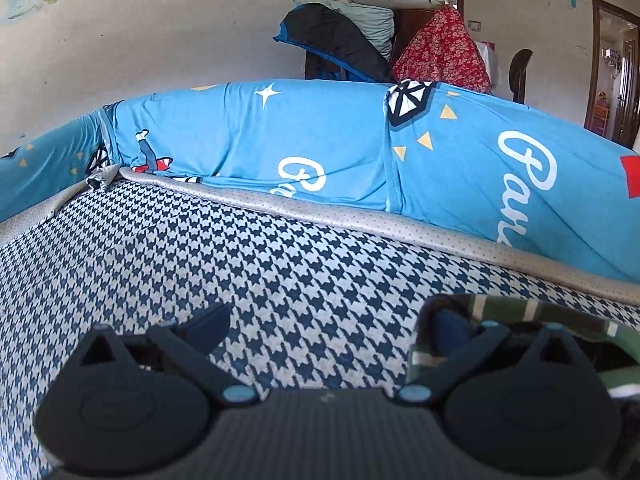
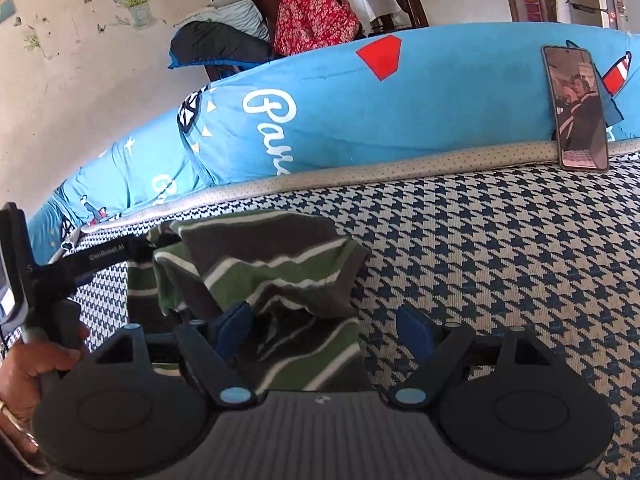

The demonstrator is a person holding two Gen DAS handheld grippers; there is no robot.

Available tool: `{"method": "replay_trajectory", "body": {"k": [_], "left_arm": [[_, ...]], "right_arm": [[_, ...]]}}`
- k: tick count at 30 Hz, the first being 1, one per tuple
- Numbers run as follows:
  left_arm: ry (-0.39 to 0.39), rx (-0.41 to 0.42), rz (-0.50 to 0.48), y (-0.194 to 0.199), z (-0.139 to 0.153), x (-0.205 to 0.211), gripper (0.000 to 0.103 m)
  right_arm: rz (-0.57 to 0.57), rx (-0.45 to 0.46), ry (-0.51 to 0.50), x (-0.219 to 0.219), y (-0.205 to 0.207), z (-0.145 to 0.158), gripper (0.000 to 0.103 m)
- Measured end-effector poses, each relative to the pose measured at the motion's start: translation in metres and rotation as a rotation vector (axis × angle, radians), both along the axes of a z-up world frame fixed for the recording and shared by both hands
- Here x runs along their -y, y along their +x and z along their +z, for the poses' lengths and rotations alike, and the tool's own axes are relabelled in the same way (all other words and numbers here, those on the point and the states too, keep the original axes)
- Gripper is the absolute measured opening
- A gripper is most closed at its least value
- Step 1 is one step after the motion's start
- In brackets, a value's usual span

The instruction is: Fold clothes

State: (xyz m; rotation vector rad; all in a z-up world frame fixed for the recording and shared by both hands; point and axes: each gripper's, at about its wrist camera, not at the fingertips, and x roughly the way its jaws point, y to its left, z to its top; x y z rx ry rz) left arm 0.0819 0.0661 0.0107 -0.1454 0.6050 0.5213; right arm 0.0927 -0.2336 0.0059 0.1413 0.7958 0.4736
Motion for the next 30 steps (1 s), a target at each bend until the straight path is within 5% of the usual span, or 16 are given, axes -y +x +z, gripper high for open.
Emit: {"method": "replay_trajectory", "body": {"k": [10, 22, 30], "left_arm": [[-0.003, -0.037, -0.12, -0.005, 0.002, 0.006, 0.103], [0.085, -0.089, -0.325, -0.014, 0.0, 0.036, 0.103], [0.018, -0.087, -0.328, -0.007, -0.004, 0.035, 0.103]], "right_arm": [[0.022, 0.005, -0.051, -0.036, 0.006, -0.012, 0.063], [-0.065, -0.027, -0.041, -0.06, 0.024, -0.023, 0.061], [-0.147, -0.004, 0.12, -0.065, 0.036, -0.021, 0.061]]}}
